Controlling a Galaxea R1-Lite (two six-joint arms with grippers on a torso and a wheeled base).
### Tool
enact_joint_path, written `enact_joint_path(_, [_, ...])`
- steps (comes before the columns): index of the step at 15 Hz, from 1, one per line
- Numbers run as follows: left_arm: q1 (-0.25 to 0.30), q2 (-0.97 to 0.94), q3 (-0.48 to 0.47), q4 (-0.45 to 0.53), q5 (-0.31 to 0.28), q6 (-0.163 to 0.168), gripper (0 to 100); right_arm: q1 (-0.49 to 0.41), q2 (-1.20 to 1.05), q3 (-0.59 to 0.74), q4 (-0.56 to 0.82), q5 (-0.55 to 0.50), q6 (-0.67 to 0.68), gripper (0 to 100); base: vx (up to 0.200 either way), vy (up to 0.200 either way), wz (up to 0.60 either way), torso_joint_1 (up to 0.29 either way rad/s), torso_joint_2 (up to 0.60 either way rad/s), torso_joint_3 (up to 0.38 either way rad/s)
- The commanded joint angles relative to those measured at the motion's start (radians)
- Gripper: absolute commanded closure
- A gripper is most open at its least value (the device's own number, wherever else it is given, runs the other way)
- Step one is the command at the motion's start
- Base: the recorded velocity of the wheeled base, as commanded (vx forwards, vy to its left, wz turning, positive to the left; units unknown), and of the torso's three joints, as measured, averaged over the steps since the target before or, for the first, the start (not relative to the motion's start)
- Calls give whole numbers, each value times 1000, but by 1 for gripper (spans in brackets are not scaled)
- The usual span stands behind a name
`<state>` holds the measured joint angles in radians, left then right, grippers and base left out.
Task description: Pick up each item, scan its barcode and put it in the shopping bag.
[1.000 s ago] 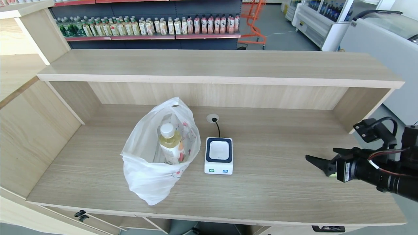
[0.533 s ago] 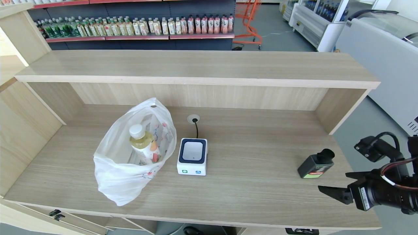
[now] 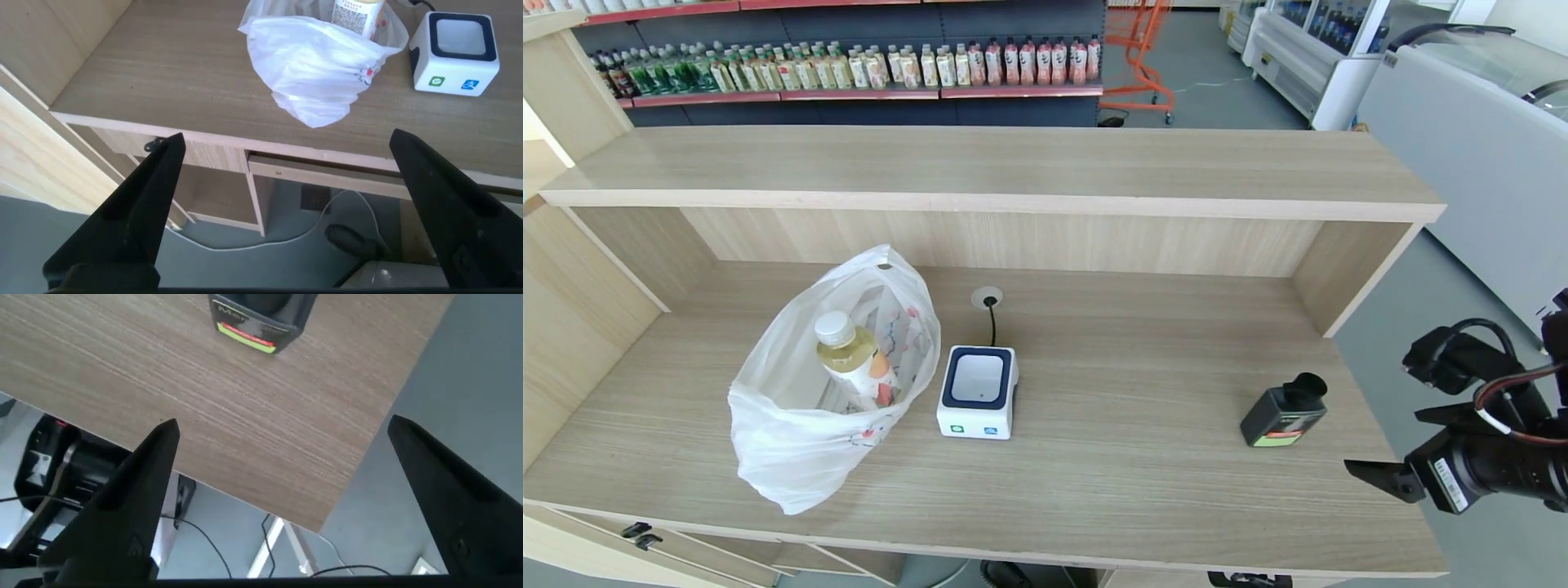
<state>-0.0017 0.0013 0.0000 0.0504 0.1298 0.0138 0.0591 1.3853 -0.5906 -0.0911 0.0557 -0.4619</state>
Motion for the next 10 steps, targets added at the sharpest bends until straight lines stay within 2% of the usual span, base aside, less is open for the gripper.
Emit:
enact_joint_path(1, [0, -1, 0, 0, 1, 0, 0, -32, 55, -1, 1, -20, -61, 0, 0, 0, 0, 0, 0, 0])
enact_joint_path(3, [0, -1, 0, 0, 1, 0, 0, -68, 116, -9, -13, -28, -169, 0, 0, 0, 0, 0, 0, 0])
enact_joint_path(6, [0, 0, 0, 0, 1, 0, 0, -68, 215, -12, -124, -10, -181, 0, 0, 0, 0, 0, 0, 0])
enact_joint_path(10, [0, -1, 0, 0, 1, 0, 0, -53, 353, -18, -285, 82, -182, 0, 0, 0, 0, 0, 0, 0])
